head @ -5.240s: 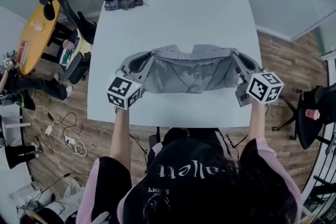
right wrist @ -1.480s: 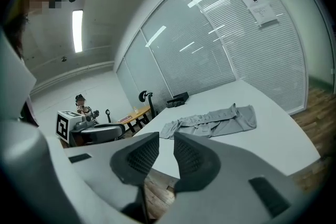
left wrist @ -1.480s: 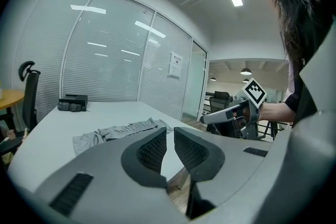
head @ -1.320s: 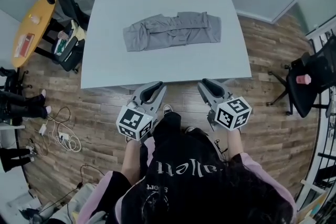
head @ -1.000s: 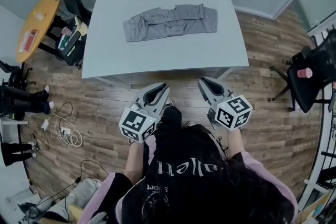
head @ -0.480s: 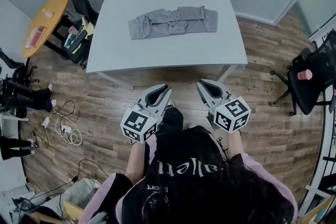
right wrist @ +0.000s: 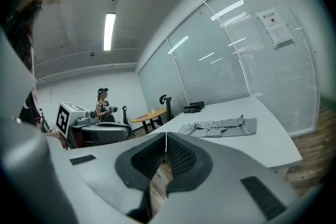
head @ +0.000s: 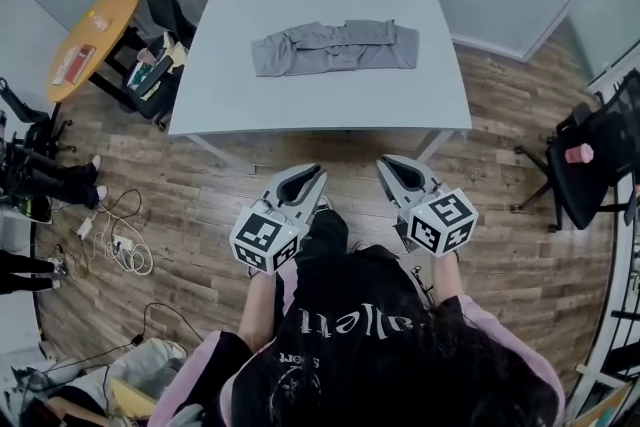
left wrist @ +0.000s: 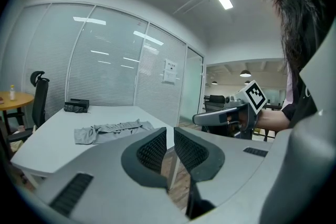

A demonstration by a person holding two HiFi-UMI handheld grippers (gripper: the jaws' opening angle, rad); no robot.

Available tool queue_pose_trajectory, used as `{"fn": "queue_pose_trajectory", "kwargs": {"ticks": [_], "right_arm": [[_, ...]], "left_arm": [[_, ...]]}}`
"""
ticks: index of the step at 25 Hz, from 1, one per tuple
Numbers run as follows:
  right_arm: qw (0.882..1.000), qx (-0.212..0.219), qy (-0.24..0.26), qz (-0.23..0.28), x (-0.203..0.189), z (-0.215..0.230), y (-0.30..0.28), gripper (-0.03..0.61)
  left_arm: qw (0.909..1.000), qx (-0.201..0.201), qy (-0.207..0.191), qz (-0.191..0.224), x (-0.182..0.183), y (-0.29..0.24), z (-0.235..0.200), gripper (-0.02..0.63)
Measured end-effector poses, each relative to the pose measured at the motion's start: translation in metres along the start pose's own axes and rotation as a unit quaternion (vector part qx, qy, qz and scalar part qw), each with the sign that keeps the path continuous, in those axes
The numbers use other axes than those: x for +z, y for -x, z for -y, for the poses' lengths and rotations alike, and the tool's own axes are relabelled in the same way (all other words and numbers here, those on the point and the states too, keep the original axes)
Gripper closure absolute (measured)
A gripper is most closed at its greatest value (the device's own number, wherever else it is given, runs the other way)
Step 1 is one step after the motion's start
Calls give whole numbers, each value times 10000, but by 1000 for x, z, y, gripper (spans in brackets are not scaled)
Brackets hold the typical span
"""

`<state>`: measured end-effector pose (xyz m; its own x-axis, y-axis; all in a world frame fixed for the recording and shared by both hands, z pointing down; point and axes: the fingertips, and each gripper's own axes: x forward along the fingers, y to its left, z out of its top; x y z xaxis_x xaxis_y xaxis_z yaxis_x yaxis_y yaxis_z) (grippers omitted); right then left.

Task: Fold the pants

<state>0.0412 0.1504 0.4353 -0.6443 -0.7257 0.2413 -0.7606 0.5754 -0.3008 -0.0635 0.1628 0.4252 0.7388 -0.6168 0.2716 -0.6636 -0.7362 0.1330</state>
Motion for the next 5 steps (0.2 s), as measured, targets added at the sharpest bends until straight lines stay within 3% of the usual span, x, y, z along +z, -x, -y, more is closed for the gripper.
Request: {"fn": "queue_pose_trajectory", "kwargs": {"ticks": [5], "right_arm": [[10000,29,-9,-38,-6,-5,0,554]], "left_arm": [[10000,62,50,-27,-6,6,-1,551]]}}
